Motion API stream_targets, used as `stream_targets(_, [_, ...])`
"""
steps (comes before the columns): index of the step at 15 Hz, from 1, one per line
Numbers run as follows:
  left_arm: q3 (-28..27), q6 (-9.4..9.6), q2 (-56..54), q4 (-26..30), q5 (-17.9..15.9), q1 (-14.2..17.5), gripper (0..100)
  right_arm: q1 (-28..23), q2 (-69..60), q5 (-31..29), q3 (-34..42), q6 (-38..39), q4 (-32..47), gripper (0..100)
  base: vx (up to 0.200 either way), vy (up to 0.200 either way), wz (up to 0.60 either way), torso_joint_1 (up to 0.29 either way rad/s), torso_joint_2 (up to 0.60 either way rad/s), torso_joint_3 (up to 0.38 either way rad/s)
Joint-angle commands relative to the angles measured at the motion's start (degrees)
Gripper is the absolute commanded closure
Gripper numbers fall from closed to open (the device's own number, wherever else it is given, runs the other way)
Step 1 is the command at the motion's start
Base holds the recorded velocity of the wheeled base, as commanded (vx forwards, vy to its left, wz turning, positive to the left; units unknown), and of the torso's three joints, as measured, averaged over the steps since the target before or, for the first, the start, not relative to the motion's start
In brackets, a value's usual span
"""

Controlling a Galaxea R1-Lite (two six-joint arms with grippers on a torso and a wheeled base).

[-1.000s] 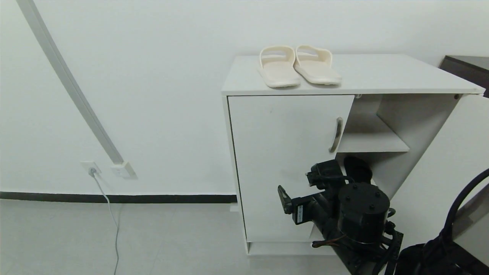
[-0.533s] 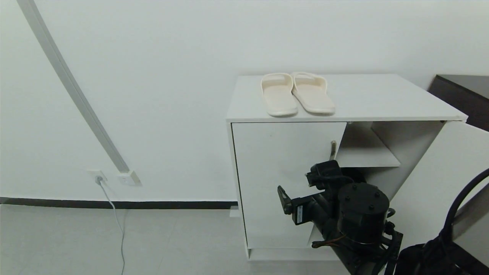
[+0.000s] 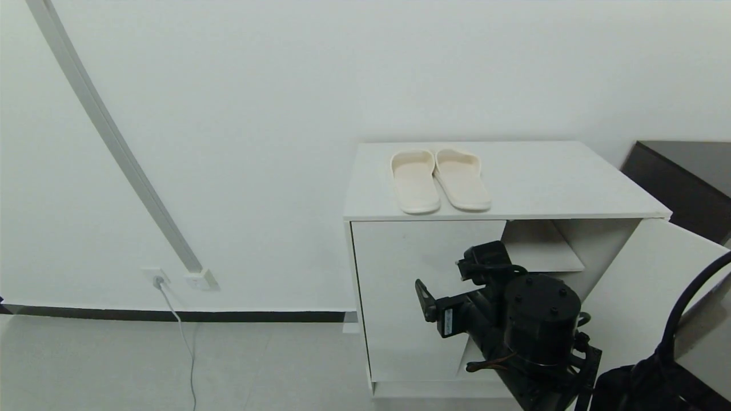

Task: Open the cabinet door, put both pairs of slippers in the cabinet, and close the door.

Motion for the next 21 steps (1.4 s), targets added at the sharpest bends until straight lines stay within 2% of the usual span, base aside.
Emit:
stream_targets(1, [0.0, 0.02, 0.07, -0.04, 0.02, 0.02, 100, 0.02, 0.3, -0.05, 0.02, -0.01, -0.03, 0, 0.0, 0.0, 0.0, 0.232, -0.56, -0.325])
stream_targets(8, [0.0, -0.07, 0.07, -0.04, 0.02, 0.02, 100, -0.16, 0.56, 0.04, -0.16, -0.1, -0.03, 0, 0.0, 0.0, 0.0, 0.246, -0.56, -0.317])
stream_targets(11, [0.0, 0.02, 0.07, -0.04, 0.02, 0.02, 100, -1.39, 2.59, 0.12, -0.42, -1.5, -1.44, 0, 0.0, 0.0, 0.0, 0.049, -0.12, -0.063])
stream_targets(13, [0.0, 0.02, 0.07, 0.05, 0.02, 0.02, 100, -2.36, 2.85, 0.65, -4.46, -2.73, -0.21, 0, 0.0, 0.0, 0.0, 0.0, 0.0, 0.0])
stream_targets(14, [0.0, 0.02, 0.07, -0.04, -0.16, 0.02, 100, -3.68, 2.76, 0.65, -7.98, -2.64, 3.75, 0, 0.0, 0.0, 0.0, 0.0, 0.0, 0.0])
stream_targets(16, [0.0, 0.11, 0.07, -0.04, -0.16, 0.02, 100, -6.66, 1.0, 0.65, -18.44, 0.7, 19.57, 0, 0.0, 0.0, 0.0, 0.0, 0.0, 0.0])
stream_targets(18, [0.0, 0.2, 0.07, -0.04, -0.16, 0.02, 100, -7.37, -0.93, 0.39, -27.14, 5.62, 34.33, 0, 0.0, 0.0, 0.0, 0.0, 0.0, 0.0])
stream_targets(19, [0.0, 0.2, 0.07, -0.04, -0.16, 0.02, 100, -7.37, -1.54, 0.21, -30.22, 7.64, 39.43, 0, 0.0, 0.0, 0.0, 0.0, 0.0, 0.0])
stream_targets(21, [0.0, 0.2, 0.07, 0.05, -0.16, 0.02, 100, -7.37, -1.9, 0.21, -31.97, 8.17, 41.89, 0, 0.0, 0.0, 0.0, 0.0, 0.0, 0.0])
